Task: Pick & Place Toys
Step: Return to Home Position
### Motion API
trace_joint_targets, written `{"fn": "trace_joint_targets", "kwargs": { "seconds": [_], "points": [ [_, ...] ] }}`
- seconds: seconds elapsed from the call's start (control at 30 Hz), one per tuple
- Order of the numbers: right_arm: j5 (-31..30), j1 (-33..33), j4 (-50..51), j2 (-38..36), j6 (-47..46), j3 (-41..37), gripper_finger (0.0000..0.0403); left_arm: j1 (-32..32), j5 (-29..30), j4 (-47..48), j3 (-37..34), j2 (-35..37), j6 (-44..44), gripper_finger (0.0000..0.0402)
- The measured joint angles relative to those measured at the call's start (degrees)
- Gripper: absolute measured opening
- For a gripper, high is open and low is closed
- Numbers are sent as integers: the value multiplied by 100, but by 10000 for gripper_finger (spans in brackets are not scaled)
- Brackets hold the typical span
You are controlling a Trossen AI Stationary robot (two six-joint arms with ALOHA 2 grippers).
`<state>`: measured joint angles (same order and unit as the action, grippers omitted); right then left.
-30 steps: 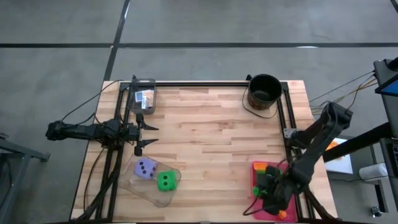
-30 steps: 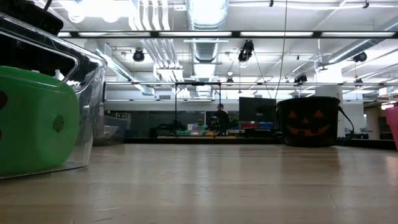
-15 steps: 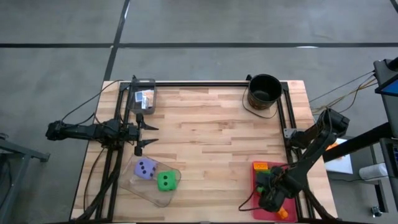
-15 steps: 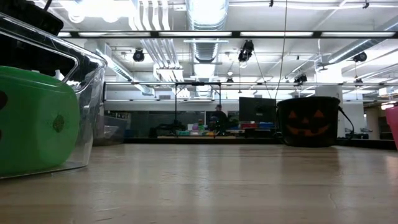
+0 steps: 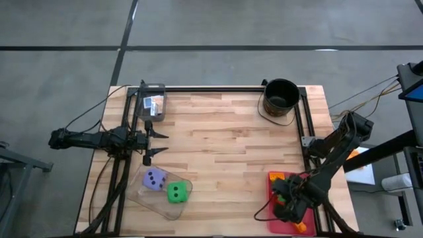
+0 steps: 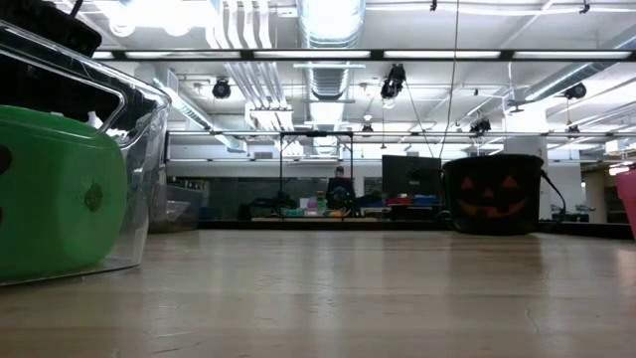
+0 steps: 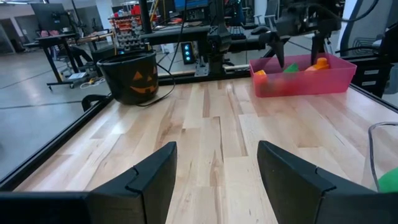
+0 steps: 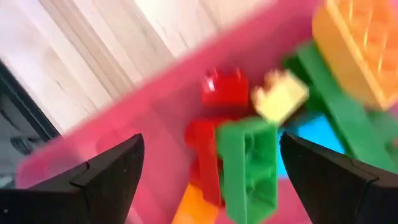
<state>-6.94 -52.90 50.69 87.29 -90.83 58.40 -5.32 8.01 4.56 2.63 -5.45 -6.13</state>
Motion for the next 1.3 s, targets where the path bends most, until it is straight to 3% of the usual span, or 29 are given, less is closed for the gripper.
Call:
{"fn": "trace_joint_targets", "kwargs": {
  "seconds": [0.1,0.37,0.53,0.67,0.73,0.83,0.97,1.07,1.17,1.3],
  "points": [
    [-704,15,1,-7,309,128,371,0,0,0,0,0,0,222],
    [-3506,165,-20,4,1697,806,372,0,0,0,0,0,0,222],
    [-5295,227,-264,217,2940,1365,372,0,0,0,0,0,2,222],
    [-6514,268,-307,415,4268,1785,373,0,0,0,0,0,2,222],
    [-6914,273,-363,430,4503,1952,373,0,0,0,2,0,2,222],
    [-6764,314,-628,406,4539,2059,373,0,11,1,2,0,2,222],
    [-5700,639,-662,434,4654,1938,373,0,11,2,2,0,2,222],
    [-5015,1037,-1670,432,4965,1586,373,0,11,2,2,0,2,222],
    [-3723,1435,-3770,555,6169,973,373,0,12,2,2,0,2,222],
    [-971,2036,-7627,753,7995,77,373,0,13,2,2,0,2,222]
  ]
}}
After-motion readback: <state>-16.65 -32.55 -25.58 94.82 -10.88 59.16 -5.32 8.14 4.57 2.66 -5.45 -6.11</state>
